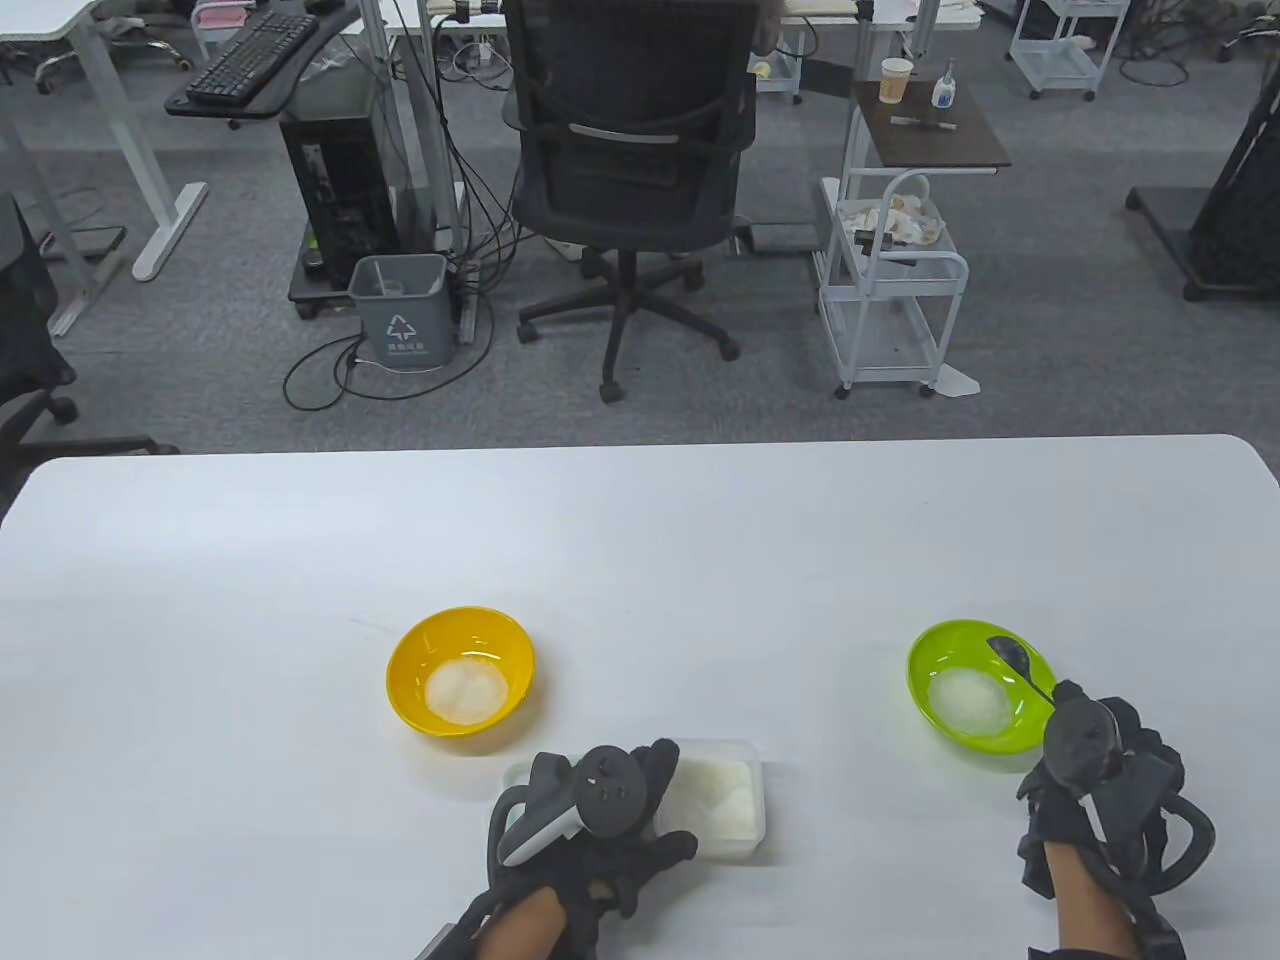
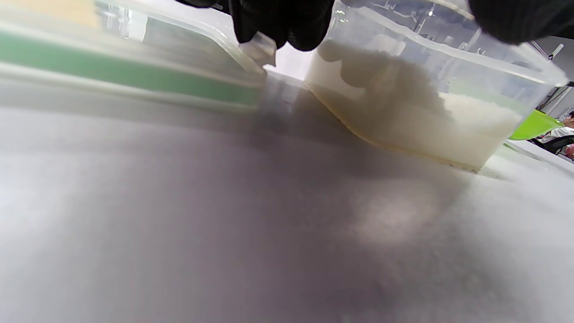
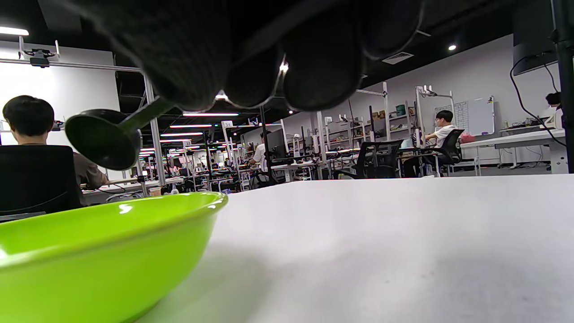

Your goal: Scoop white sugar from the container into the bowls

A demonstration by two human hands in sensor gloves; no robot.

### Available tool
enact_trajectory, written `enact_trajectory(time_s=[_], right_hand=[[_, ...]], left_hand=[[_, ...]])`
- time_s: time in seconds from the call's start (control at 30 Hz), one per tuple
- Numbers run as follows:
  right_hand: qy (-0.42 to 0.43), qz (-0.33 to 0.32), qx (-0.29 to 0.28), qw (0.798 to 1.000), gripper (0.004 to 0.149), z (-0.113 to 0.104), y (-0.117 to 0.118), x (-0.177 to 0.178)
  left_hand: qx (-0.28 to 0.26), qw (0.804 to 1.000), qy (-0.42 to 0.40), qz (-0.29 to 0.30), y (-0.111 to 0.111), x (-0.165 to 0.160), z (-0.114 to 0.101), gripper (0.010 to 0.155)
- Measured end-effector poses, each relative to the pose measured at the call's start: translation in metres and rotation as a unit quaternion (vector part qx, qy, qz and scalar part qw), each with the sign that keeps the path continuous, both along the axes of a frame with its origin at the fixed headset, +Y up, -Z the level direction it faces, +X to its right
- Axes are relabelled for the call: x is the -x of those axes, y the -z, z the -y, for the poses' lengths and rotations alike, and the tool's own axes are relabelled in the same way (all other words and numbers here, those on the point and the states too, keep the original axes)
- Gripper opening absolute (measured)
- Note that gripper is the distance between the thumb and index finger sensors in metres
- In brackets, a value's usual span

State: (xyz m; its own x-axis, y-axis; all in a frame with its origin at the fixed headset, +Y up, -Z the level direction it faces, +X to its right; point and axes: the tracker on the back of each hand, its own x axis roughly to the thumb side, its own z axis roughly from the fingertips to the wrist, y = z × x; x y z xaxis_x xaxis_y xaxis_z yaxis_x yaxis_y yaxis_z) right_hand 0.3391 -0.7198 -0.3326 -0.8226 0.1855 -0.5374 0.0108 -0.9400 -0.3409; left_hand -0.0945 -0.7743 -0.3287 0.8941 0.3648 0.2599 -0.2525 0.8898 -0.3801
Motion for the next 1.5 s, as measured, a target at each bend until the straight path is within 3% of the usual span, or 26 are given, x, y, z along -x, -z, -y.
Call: enact_trajectory(time_s=[0.4, 0.7, 0.9, 1.17, 1.5], right_hand=[[0.072, -0.069, -0.014, 0.995, 0.042, -0.004, -0.001, 0.023], [0.046, -0.156, -0.002, 0.987, 0.041, -0.004, -0.002, 0.068], [0.014, -0.203, 0.035, 0.978, 0.041, 0.005, -0.002, 0.099], [-0.013, -0.211, 0.082, 0.974, 0.041, 0.022, 0.003, 0.119], [0.031, -0.239, 0.161, 0.957, 0.041, 0.038, 0.008, 0.125]], left_hand=[[0.0, 1.0, 0.001, 0.0, 0.0, 0.0, 0.0, 0.09], [-0.001, 1.0, 0.001, 0.0, 0.0, 0.0, 0.0, 0.09], [-0.001, 1.0, 0.002, 0.0, -0.001, -0.001, 0.0, 0.09], [-0.001, 1.0, 0.001, -0.001, -0.001, -0.001, 0.0, 0.09], [0.0, 1.0, 0.0, -0.002, -0.001, -0.001, 0.001, 0.09]])
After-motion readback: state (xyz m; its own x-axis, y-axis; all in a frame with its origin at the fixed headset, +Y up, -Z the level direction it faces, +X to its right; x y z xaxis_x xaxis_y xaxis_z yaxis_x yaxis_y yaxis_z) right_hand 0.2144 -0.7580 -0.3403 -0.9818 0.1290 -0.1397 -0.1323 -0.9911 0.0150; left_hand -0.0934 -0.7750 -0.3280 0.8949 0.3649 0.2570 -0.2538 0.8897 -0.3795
